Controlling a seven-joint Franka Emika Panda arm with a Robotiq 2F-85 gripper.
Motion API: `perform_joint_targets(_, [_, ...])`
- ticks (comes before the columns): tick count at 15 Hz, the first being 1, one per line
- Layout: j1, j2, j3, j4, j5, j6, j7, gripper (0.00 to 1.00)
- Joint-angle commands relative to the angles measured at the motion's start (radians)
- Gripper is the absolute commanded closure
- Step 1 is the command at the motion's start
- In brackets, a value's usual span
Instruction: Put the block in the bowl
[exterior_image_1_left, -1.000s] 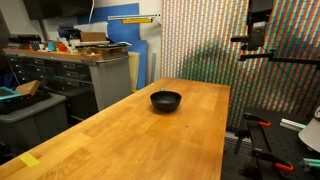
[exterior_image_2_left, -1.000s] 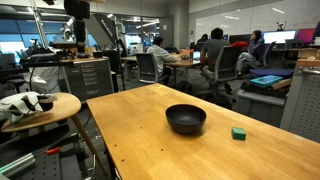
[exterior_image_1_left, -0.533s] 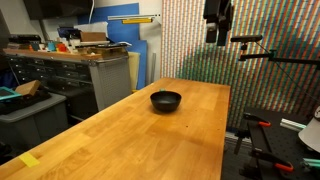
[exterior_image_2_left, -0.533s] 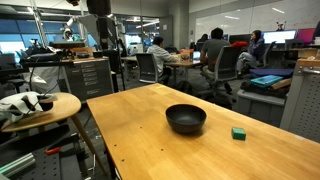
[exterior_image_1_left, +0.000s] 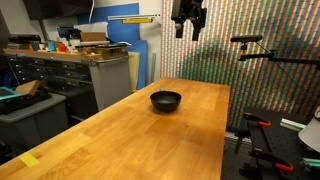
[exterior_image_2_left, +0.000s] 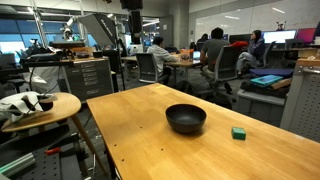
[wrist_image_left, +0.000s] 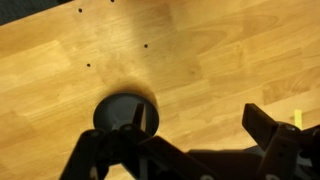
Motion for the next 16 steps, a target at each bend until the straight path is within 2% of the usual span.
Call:
perform_joint_targets(1, [-0.023, 0.131, -0.039, 0.116, -0.052, 0.061, 0.047, 0.00])
perform_joint_targets(8, [-0.029, 0.338, -0.124, 0.217, -0.136, 0.244, 0.128, 0.00])
perform_joint_targets(12, [-0.021, 0.442, -0.174, 0.277, -0.198, 0.281, 0.174, 0.00])
perform_joint_targets(16, [-0.021, 0.534, -0.216, 0.332, -0.177, 0.325, 0.178, 0.00])
